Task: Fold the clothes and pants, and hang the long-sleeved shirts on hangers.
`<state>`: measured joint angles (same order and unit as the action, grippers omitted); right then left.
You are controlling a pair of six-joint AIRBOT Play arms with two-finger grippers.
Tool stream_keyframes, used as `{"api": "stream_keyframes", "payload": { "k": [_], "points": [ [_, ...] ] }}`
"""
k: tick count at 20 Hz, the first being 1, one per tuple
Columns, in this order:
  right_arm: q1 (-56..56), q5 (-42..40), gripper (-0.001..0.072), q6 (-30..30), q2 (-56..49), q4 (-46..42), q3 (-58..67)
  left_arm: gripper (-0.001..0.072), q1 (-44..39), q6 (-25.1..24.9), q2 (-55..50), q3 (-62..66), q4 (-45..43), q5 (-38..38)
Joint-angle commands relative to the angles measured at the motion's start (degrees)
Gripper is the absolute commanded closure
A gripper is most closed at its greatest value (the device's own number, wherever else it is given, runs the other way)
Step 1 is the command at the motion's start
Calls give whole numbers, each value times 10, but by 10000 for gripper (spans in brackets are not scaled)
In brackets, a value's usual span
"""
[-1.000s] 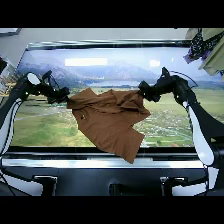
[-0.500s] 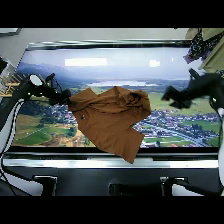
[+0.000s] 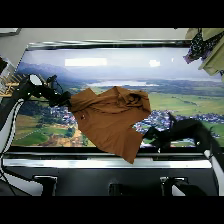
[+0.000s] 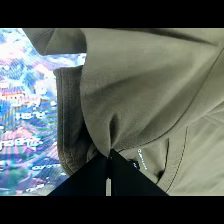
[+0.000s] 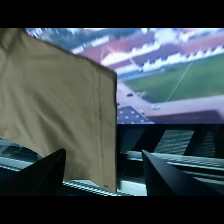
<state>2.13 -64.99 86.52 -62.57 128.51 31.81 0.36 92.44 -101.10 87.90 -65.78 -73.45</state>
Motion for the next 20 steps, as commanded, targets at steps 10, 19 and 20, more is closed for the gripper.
{"api": "stream_keyframes", "payload": {
  "k": [10,19,20],
  "points": [
    [-107,176,194,-73,-6,66,-61,692,0,-2,-1,0,0,-4],
    [-106,166,677,-7,11,101,-31,692,4,-12,6,18,0,-5],
    [-104,158,678,6,24,99,-7,692,8,-12,11,37,0,-5]
  ]
}}
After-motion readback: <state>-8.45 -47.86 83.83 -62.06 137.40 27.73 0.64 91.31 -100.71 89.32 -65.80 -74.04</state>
